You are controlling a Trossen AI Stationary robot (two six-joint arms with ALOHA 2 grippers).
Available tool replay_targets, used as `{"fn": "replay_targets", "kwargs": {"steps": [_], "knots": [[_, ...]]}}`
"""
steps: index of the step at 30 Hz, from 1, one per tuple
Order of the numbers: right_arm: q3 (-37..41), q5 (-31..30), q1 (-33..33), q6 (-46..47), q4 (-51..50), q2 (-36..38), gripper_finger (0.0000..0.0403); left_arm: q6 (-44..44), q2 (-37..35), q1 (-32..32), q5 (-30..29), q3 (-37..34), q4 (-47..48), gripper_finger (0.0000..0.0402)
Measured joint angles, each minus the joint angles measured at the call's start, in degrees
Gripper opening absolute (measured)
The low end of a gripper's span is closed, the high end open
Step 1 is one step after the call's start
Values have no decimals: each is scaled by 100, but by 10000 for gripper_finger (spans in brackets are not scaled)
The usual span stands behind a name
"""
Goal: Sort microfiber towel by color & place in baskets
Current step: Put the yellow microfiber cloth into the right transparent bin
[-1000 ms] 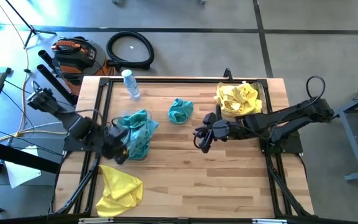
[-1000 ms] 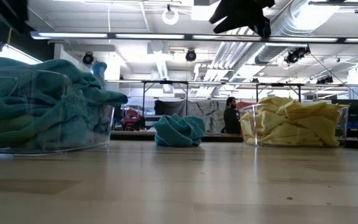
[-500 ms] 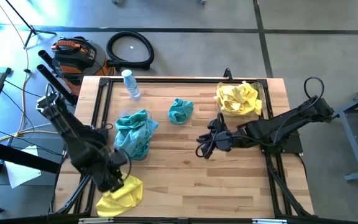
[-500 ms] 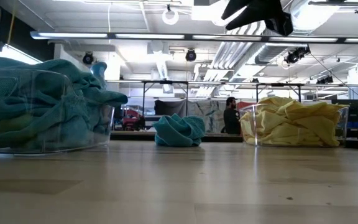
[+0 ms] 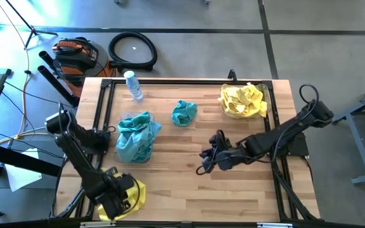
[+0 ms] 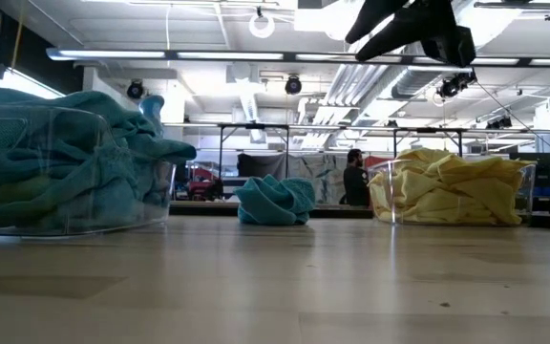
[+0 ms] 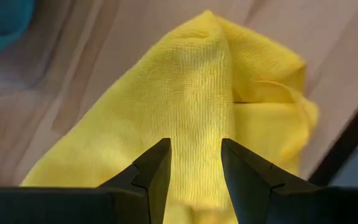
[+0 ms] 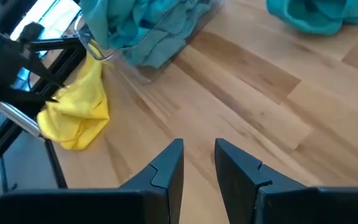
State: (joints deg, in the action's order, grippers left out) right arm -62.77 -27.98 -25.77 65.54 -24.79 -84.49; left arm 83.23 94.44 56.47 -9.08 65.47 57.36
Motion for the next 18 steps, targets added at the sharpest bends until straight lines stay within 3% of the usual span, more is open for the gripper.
{"fn": "replay_targets", "kwargs": {"steps": [14,18], "knots": [[-2,-381,-525,349,579,-57,84,-866,1550,16,133,28,-400,129],[-2,-470,-609,369,581,-57,84,-947,1622,0,167,37,-527,97]]}}
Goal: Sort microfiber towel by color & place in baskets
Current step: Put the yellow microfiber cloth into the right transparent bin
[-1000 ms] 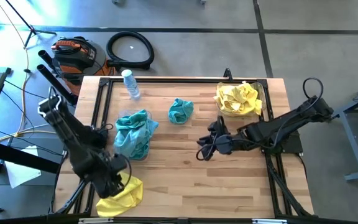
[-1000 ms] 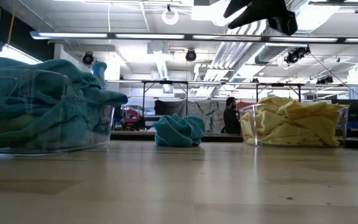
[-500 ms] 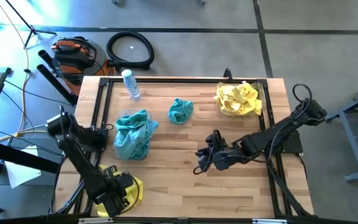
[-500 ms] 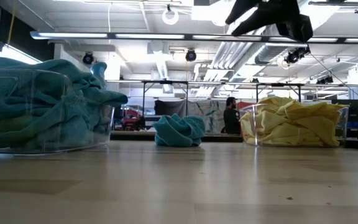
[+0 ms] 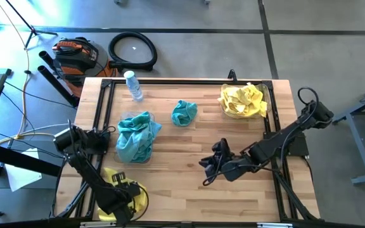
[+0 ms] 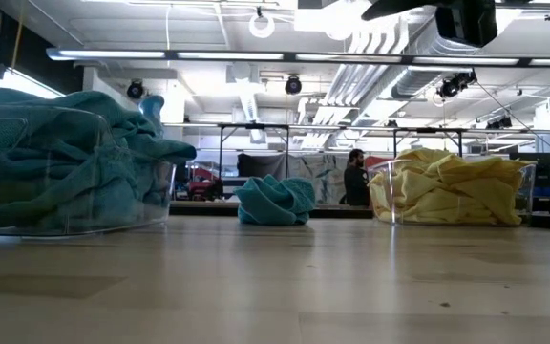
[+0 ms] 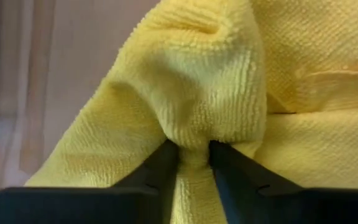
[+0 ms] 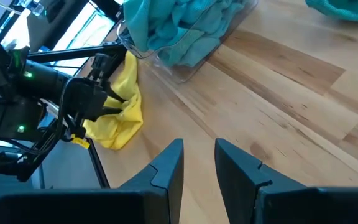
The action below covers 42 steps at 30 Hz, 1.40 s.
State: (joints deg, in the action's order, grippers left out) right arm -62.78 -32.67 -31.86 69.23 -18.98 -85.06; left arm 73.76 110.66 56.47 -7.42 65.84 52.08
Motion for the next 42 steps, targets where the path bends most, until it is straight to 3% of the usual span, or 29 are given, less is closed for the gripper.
{"fn": "replay_targets", "kwargs": {"steps": [5,16,20,26,30,35,42], "knots": [[0,-35,-46,-5,0,0,84,-90,-353,-117,27,-42,-49,12],[-4,-170,40,-45,78,-41,84,-550,-2559,-638,-1569,-46,110,1],[-4,-655,51,-1101,901,-243,85,-876,-3204,-906,-1748,-48,-100,1],[-24,-920,138,-3984,3665,-850,95,-1706,-3511,-1542,-1371,-46,-1083,1],[-235,-886,230,-5128,4675,-1247,105,-2244,-3365,-1943,-983,-44,-1490,0],[-764,-511,386,-5355,4362,-1561,124,-2507,-3292,-2373,-594,-44,-1522,0],[-1598,88,701,-5146,2685,-1796,188,-2885,-3299,-2875,-246,-44,-1632,0]]}}
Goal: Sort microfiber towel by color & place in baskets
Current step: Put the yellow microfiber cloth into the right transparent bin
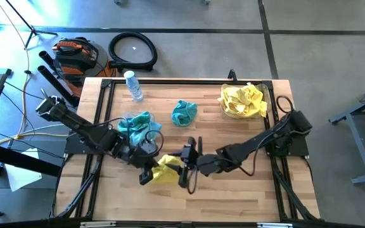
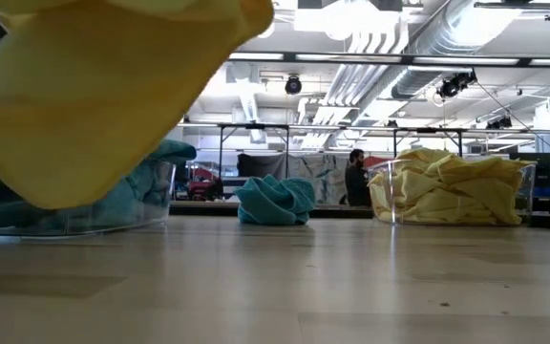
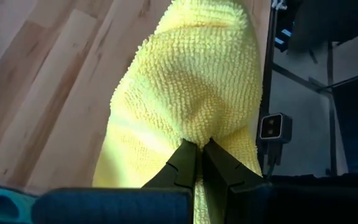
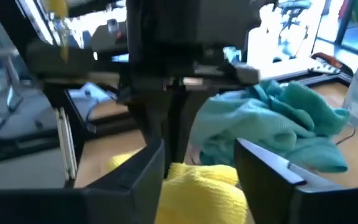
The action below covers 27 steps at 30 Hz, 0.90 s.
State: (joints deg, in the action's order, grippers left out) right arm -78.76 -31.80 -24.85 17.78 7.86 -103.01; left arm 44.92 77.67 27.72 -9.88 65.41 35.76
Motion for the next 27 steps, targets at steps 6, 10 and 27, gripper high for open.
{"fn": "replay_targets", "kwargs": {"steps": [6,10,27], "knots": [[-116,404,231,-25,-664,-17,247,-140,0,-401,210,38,19,0],[-116,719,402,-27,-1146,-18,266,-410,-2,-556,214,300,-9,0],[-116,1227,926,-1292,-1356,19,93,-1404,-4,-1191,-330,966,-158,11]]}}
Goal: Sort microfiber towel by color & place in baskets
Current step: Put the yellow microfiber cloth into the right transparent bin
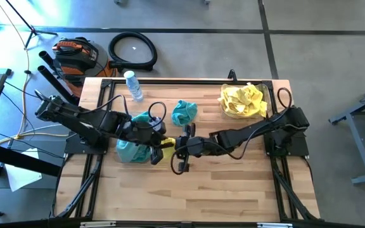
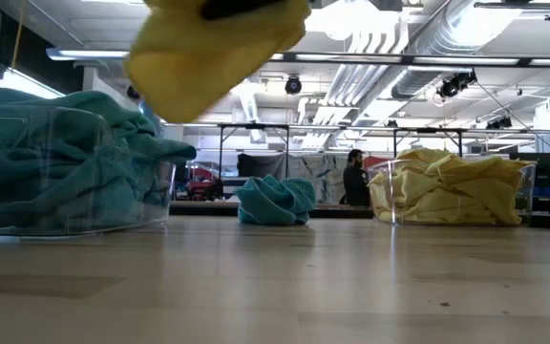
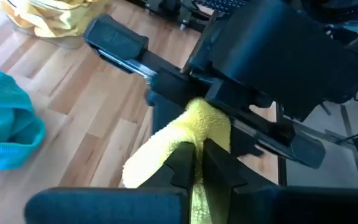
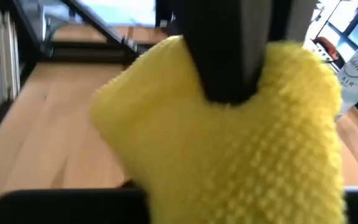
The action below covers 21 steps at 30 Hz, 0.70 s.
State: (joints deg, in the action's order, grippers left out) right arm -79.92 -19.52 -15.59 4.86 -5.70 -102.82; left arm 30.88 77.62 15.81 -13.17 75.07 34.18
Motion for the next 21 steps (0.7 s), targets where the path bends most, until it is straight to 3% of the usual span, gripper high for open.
{"fn": "replay_targets", "kwargs": {"steps": [3,8,11,15,21], "knots": [[0,216,93,-68,-451,135,21,-4,0,-69,-5,0,-44,28],[7,288,292,789,-1389,463,42,20,0,-214,-126,7,208,62],[7,200,410,1063,-2014,718,36,-8,0,-325,-285,7,391,80],[9,-330,520,1432,-2817,1073,10,-261,-34,-532,-140,7,784,93],[7,-1417,876,2449,-4432,1555,20,-469,-112,-907,-54,4,1726,90]]}}
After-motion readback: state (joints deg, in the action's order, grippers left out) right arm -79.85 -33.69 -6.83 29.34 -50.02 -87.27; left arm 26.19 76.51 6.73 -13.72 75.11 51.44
